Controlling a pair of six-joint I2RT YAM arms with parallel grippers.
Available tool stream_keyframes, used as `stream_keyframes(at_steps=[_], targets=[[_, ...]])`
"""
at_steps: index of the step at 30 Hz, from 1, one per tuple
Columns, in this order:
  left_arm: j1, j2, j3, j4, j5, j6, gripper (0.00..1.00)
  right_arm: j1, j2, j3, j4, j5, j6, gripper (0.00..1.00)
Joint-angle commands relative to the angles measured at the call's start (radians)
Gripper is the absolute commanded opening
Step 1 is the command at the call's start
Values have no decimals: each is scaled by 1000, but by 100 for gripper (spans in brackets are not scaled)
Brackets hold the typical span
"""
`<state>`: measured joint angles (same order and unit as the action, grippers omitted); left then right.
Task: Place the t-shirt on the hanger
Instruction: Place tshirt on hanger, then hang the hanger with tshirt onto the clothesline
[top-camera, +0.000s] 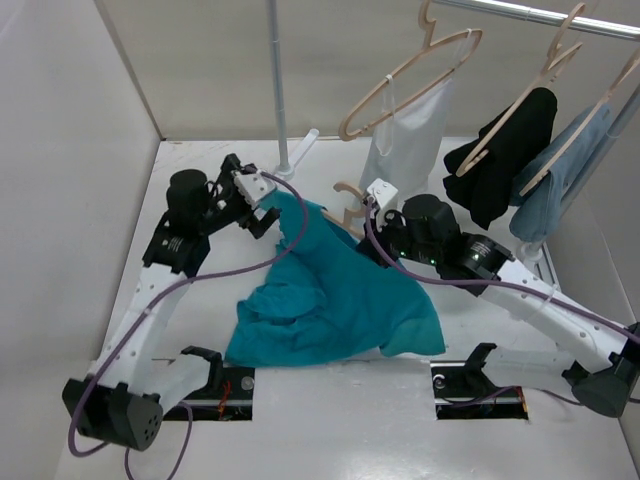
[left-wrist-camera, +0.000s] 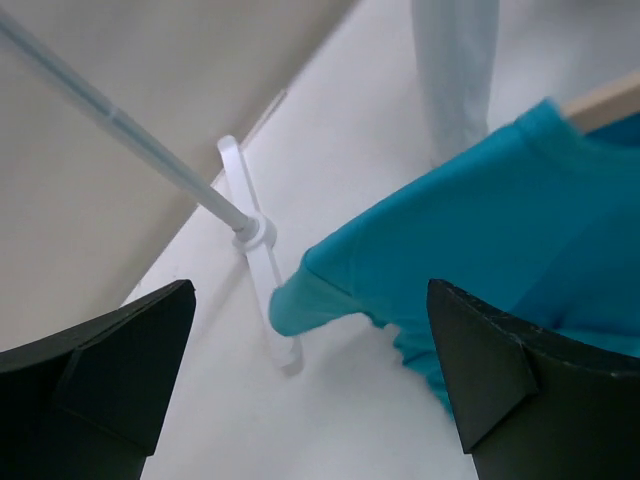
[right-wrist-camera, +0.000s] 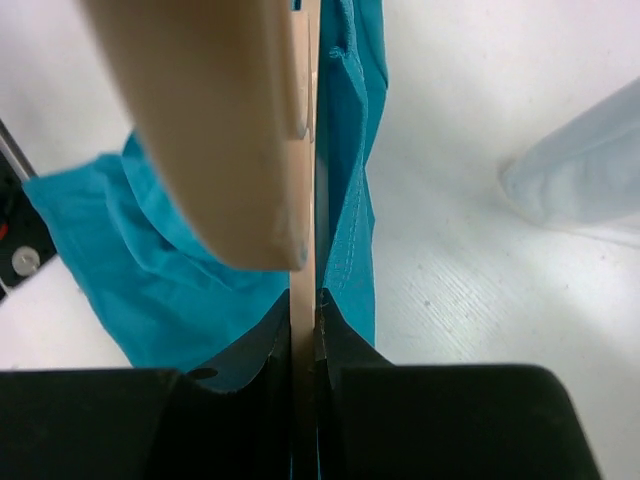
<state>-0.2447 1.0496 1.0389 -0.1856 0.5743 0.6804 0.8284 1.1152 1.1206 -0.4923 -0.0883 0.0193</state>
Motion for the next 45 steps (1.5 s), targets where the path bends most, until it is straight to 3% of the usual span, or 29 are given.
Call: stream_keyframes(at_steps=[1,4,6,9,11,15,18,23,27,34,40,45], targets=[[-1,-124,-59,210,-86,-365,100,43,38,94,102,85,71,0],[-1,-213,-59,175,-87,-484,100,96,125,175,158,131,105,0],[-1,-247,-59,123,-10,-509,98,133,176,249,205,194,140,0],[-17,-292,-47,10,36,-509,77,161,267,345,262,313,272,0],[-51,-303,1,-119,-11,-495,71,189,340,424,244,424,356,0],[-51,-284,90,-292,-72,-447,72,293,451,603,265,832,366,0],[-51,-284,148,-382,-85,-435,77,304,575,766,227,932,416,0],[-51,-266,284,-495,-71,-444,92,304,773,1030,127,978,529,0],[-51,-241,354,-544,-42,-444,99,304,813,1073,98,1007,582,0],[-51,-220,314,-535,-33,-444,99,304,825,1064,122,1029,659,0],[-51,-217,155,-436,-34,-378,99,313,825,1023,185,1029,659,0],[-51,-192,154,-403,-19,-343,99,313,834,973,247,1018,669,0]])
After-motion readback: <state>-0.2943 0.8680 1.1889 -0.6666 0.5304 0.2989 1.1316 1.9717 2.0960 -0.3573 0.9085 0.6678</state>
